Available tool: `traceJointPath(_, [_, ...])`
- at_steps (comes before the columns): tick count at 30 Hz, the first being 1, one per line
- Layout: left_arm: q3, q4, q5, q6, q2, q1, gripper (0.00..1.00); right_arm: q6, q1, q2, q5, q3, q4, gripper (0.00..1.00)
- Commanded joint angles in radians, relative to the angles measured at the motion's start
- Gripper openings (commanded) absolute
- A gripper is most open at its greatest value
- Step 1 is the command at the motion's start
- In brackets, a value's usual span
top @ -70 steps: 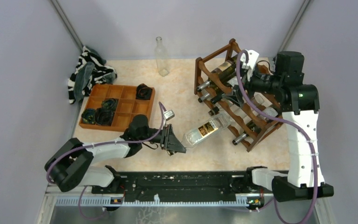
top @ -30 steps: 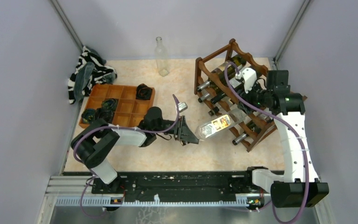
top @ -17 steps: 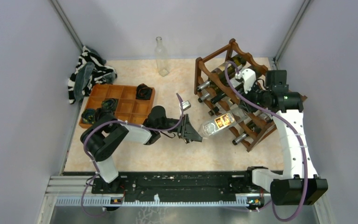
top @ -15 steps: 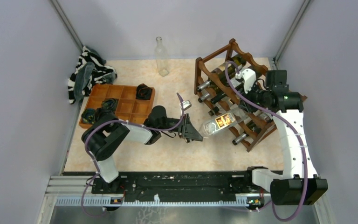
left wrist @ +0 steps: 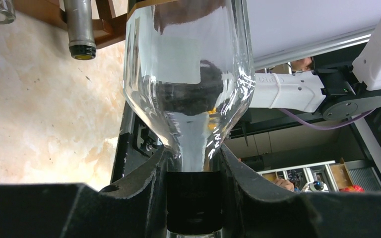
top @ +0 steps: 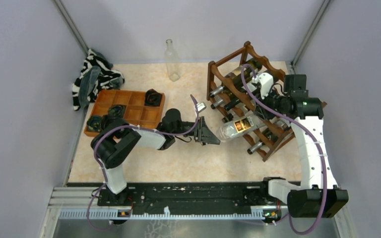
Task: Put the wine bottle on the wine rack
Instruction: Place the wine bottle in the wine rack.
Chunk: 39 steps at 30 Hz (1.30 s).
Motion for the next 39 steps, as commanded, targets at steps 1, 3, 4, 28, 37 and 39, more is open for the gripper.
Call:
traceJointPath(1, [0.068, 0.090, -0.095, 0.081, -0.004, -0.001, 0.00, -0.003, 0.008, 0.003, -0.176, 0.011, 0.030, 0.00])
traceJointPath(3, [0.071, 0.094, -0.114, 0.079, -0.002, -0.002, 0.00, 0.002, 0.008, 0.005, -0.184, 0.015, 0.034, 0.00])
traceJointPath(4, [0.070, 0.104, -0.124, 0.074, 0.000, -0.002, 0.00, 0.005, 0.008, 0.008, -0.185, 0.016, 0.036, 0.00])
traceJointPath(28, [-0.041, 0.184, -0.160, 0.047, -0.085, 0.006, 0.00, 0.021, 0.008, 0.012, -0.188, 0.013, 0.059, 0.00])
traceJointPath(37, [-0.033, 0.123, -0.197, 0.078, -0.107, 0.007, 0.00, 0.026, 0.008, 0.010, -0.196, 0.011, 0.064, 0.00])
traceJointPath(39, [-0.014, 0.127, -0.197, 0.071, -0.088, 0.005, 0.00, 0.027, 0.008, 0.010, -0.198, 0.009, 0.067, 0.00])
